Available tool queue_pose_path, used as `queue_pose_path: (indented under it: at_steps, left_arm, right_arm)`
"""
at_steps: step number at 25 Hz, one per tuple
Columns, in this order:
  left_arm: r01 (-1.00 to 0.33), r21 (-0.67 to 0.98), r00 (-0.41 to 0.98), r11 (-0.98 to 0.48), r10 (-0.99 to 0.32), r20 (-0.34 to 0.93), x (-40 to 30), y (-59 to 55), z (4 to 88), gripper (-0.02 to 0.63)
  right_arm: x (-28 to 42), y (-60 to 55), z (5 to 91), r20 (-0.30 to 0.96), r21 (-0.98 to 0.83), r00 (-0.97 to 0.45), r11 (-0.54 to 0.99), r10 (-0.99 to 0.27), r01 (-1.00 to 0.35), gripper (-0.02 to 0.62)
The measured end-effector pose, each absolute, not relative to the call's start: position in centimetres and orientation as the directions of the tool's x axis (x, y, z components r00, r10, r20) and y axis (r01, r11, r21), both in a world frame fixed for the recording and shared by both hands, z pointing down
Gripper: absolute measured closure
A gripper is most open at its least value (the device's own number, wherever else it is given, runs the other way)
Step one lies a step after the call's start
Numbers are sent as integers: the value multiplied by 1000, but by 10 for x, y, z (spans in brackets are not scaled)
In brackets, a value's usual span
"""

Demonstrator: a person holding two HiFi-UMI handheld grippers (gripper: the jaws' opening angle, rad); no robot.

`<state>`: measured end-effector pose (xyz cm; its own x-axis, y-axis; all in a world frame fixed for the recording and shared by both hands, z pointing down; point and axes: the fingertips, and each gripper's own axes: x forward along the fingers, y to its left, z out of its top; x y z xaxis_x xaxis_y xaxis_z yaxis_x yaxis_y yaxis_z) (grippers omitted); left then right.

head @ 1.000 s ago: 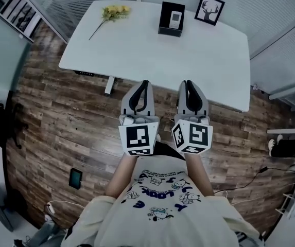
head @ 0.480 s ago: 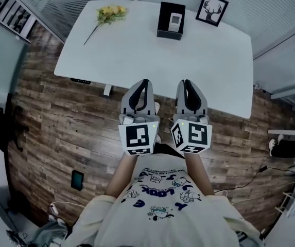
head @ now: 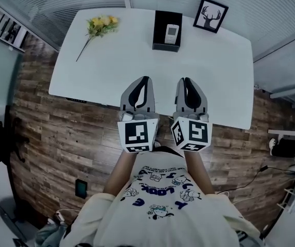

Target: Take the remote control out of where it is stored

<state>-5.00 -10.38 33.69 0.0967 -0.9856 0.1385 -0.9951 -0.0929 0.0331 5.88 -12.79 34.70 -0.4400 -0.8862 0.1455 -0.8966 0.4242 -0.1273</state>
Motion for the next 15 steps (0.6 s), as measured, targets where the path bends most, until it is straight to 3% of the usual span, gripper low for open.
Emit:
queue_pose_path:
  at_steps: [15]
  left_arm:
    - [-980, 69, 198, -188, -961, 192, -56, -229, 357, 586]
  right_arm:
    - [54, -237, 368, 215, -138, -372, 349, -903, -927, 538]
